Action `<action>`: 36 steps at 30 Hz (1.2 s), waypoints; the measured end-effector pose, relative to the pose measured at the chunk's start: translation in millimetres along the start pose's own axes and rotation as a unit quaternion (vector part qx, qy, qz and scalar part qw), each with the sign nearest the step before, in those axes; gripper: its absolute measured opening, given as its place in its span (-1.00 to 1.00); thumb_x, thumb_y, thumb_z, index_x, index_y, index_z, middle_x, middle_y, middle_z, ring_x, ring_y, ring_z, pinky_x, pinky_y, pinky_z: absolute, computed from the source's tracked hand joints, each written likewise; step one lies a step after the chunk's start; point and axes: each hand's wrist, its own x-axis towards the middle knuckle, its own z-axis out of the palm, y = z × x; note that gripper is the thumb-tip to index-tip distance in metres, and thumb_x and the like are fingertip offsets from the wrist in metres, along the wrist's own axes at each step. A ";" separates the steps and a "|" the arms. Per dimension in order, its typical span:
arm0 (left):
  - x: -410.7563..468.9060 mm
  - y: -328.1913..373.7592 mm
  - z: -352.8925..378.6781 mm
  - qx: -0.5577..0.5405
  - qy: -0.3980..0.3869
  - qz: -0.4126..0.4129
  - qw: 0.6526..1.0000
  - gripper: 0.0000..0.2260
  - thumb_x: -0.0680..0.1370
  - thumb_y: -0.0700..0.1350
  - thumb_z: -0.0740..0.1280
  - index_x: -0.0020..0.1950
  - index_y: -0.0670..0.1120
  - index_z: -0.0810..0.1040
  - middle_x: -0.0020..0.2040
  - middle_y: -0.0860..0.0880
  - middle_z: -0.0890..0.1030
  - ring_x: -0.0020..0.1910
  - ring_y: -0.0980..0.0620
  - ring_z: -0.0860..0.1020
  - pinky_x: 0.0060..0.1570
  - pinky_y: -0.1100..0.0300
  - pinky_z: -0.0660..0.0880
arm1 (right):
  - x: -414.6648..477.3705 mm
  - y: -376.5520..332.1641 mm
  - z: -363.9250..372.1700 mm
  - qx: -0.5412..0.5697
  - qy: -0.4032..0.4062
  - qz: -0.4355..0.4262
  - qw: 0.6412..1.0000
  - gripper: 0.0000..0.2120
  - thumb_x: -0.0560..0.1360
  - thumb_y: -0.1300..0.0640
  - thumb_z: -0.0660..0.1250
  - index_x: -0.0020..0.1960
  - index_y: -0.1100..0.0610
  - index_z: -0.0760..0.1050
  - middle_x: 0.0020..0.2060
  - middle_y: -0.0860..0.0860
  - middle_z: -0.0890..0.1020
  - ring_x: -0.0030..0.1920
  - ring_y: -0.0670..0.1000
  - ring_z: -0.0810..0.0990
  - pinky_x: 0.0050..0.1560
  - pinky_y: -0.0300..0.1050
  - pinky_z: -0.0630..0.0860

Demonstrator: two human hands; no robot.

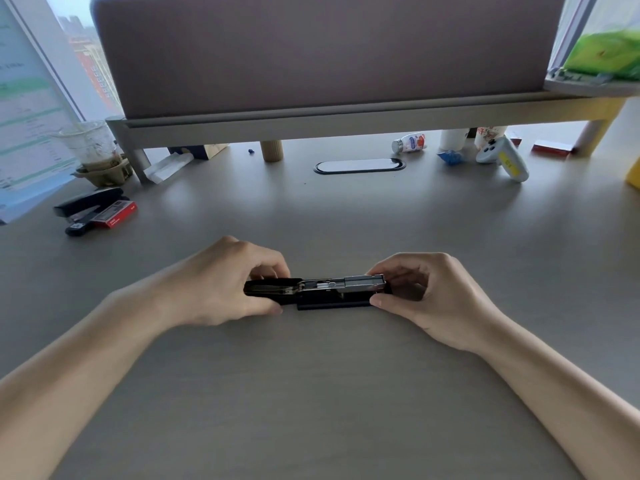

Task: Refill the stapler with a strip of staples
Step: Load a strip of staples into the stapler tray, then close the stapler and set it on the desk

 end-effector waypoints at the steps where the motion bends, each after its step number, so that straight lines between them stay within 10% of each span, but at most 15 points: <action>1: 0.1 0.5 -1.4 0.004 -0.005 0.003 1.000 -0.79 0.44 0.05 0.58 0.05 0.19 0.67 -0.11 0.20 0.75 -0.21 0.25 0.64 -0.07 0.18 0.60 | 0.0 -0.6 0.2 -0.008 0.002 0.000 1.000 -0.82 0.42 0.13 0.62 -0.01 -0.06 0.74 -0.15 -0.17 0.80 -0.12 -0.21 0.76 -0.03 -0.40 0.59; 11: 26.7 46.4 -40.8 0.231 -0.072 0.035 0.970 -0.66 0.43 0.05 0.58 0.19 0.11 0.67 -0.06 0.16 0.64 -0.02 0.05 0.60 -0.07 0.16 0.55 | -2.5 -7.0 2.1 -0.018 0.009 0.013 1.000 -0.85 0.42 0.15 0.62 -0.07 -0.05 0.74 -0.19 -0.26 0.78 -0.16 -0.27 0.75 -0.11 -0.51 0.51; 27: 48.1 71.3 5.9 0.001 0.012 0.098 0.995 -0.85 0.52 0.05 0.49 0.06 0.06 0.70 -0.12 0.12 0.73 -0.22 0.24 0.61 -0.20 0.29 0.50 | -0.2 -4.3 2.9 0.024 0.015 -0.010 1.000 -0.43 0.36 0.20 0.66 0.25 -0.10 0.50 -0.11 -0.12 0.79 -0.10 -0.14 0.77 0.00 -0.34 0.63; 31: 52.4 73.1 24.0 -0.105 0.028 0.002 0.994 -0.46 0.70 0.21 0.10 -0.21 -0.21 0.45 -0.37 0.00 0.42 -0.34 -0.01 0.41 -0.26 0.08 0.31 | -0.6 -5.0 3.3 0.044 0.019 -0.011 0.999 -0.30 0.36 0.23 0.65 0.37 -0.12 0.43 -0.08 -0.09 0.79 -0.09 -0.13 0.77 0.01 -0.35 0.63; 36: 62.5 81.4 47.6 -0.112 0.093 -0.089 0.985 -0.39 0.71 0.21 0.03 -0.46 -0.10 0.22 -0.48 -0.05 0.37 -0.44 -0.07 0.39 -0.28 0.06 0.29 | -1.1 -6.3 4.2 0.046 0.029 -0.009 0.999 -0.24 0.34 0.23 0.67 0.40 -0.14 0.42 -0.01 -0.09 0.75 -0.05 -0.10 0.77 0.05 -0.25 0.67</action>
